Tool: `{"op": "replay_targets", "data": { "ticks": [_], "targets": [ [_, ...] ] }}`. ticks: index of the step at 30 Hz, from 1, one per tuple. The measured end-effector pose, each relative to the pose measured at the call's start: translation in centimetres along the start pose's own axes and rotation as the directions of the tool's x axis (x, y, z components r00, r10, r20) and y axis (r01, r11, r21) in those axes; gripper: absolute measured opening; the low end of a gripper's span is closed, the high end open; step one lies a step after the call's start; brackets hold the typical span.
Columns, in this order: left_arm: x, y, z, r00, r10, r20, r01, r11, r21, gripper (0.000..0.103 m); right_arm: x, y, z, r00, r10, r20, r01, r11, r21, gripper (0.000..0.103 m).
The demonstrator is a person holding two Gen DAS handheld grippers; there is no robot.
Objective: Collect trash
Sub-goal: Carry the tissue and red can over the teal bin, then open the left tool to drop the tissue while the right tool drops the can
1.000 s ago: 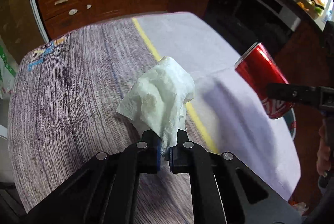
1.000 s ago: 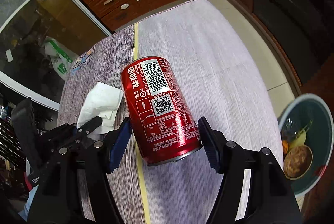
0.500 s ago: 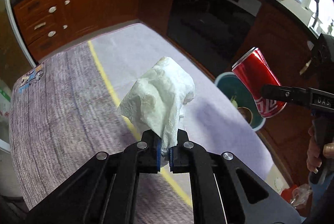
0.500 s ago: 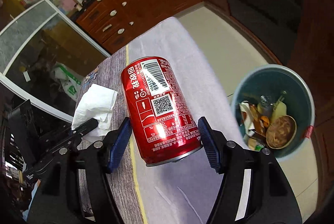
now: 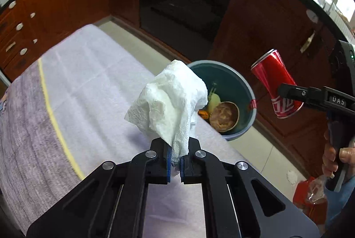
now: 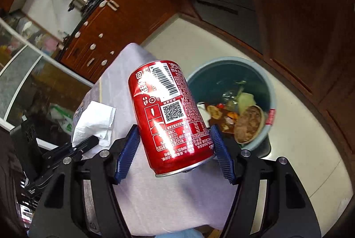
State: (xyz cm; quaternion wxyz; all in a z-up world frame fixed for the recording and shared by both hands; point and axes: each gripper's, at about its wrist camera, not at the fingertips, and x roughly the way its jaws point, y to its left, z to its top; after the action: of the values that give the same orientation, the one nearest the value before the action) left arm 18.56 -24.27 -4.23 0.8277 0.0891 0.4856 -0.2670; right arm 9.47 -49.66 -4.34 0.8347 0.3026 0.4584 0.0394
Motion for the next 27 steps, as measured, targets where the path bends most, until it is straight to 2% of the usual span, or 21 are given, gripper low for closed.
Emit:
{"op": "replay_targets", "data": {
  "ticks": [7, 14, 24, 25, 26, 27],
  "targets": [
    [4.6, -3.7, 2.0, 0.998, -0.035, -0.059, 0.039, 0.997, 0.064, 0.006, 1.1, -4.5, 0.5, 0.999, -0.03, -0.027, 0.032, 0.997, 0.073, 0.062],
    [8.3, -5.9, 3.4, 0.992, -0.066, -0.107, 0.077, 0.992, 0.103, 0.006, 2.5, -6.0, 1.2, 0.998, -0.043, -0.047, 0.047, 0.994, 0.097, 0.063],
    [11.6, -5.8, 4.5, 0.985, -0.08, -0.152, 0.096, 0.99, 0.102, 0.008, 4.5, -7.3, 1.8, 0.995, -0.057, -0.082, 0.066, 0.991, 0.117, 0.063],
    [11.8, -5.6, 4.6, 0.985, -0.08, -0.152, 0.096, 0.99, 0.1, 0.011, 4.7, -7.4, 1.8, 0.995, -0.058, -0.085, 0.067, 0.991, 0.117, 0.063],
    [11.8, -5.5, 4.7, 0.985, -0.08, -0.152, 0.095, 0.991, 0.097, 0.024, 4.8, -7.3, 1.8, 0.994, -0.058, -0.088, 0.068, 0.991, 0.117, 0.063],
    [11.9, -5.2, 4.7, 0.986, -0.074, -0.151, 0.088, 0.992, 0.09, 0.053, 4.9, -7.3, 1.9, 0.994, -0.058, -0.09, 0.069, 0.991, 0.117, 0.063]
  ]
}}
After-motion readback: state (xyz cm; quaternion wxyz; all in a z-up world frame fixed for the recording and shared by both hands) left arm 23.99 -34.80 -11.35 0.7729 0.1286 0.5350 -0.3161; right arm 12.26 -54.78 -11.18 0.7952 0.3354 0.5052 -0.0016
